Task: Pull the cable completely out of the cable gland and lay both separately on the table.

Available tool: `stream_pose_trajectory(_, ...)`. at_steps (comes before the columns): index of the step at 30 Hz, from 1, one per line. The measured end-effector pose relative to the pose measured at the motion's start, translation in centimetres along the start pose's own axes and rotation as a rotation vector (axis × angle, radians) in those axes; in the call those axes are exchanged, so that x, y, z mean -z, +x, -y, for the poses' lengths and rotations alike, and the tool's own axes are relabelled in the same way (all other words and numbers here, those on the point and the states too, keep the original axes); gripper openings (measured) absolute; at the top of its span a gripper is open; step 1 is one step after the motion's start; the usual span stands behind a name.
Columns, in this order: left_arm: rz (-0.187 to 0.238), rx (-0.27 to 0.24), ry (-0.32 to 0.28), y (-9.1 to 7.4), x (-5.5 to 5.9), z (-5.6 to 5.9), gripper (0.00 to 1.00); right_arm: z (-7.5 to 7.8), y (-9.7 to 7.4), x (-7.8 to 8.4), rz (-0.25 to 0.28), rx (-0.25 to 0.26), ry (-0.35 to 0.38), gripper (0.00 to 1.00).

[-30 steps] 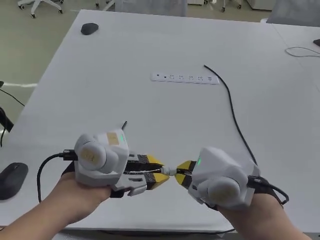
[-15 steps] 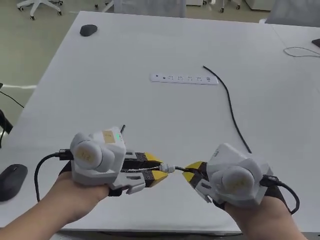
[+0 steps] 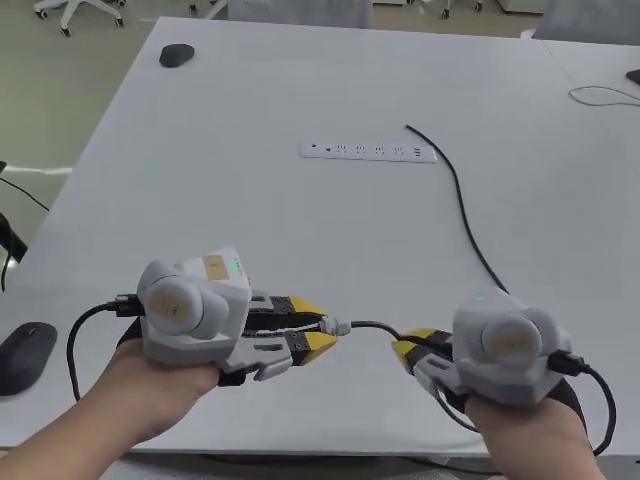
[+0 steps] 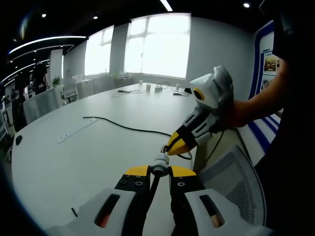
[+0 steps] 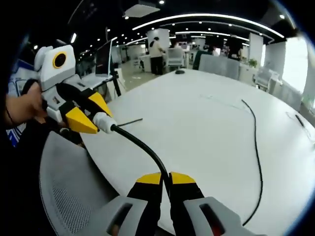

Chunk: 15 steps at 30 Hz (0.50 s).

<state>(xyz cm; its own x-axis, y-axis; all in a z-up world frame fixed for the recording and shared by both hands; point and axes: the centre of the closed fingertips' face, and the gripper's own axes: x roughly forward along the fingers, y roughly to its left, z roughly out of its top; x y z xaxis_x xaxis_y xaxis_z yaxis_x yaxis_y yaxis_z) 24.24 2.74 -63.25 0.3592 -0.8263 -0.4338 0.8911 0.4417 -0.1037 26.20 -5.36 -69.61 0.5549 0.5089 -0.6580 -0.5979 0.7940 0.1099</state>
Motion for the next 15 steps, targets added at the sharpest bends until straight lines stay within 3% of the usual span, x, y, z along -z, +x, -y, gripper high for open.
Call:
stream_pose_trajectory(3,0.007,-0.005,-0.004,0.0,0.0,0.1,0.15,1.1,-0.1,0.7,0.002,0.037,0.047,0.00)
stream_pose_trajectory(6,0.009,-0.006,-0.005,0.0,0.0,0.2,0.15,1.5,0.0,1.6,-0.009,0.041,0.079,0.00)
stream_pose_trajectory(15,0.001,-0.008,-0.010,0.1,0.4,0.4,0.15,1.0,-0.1,2.0,-0.009,0.026,0.082,0.00)
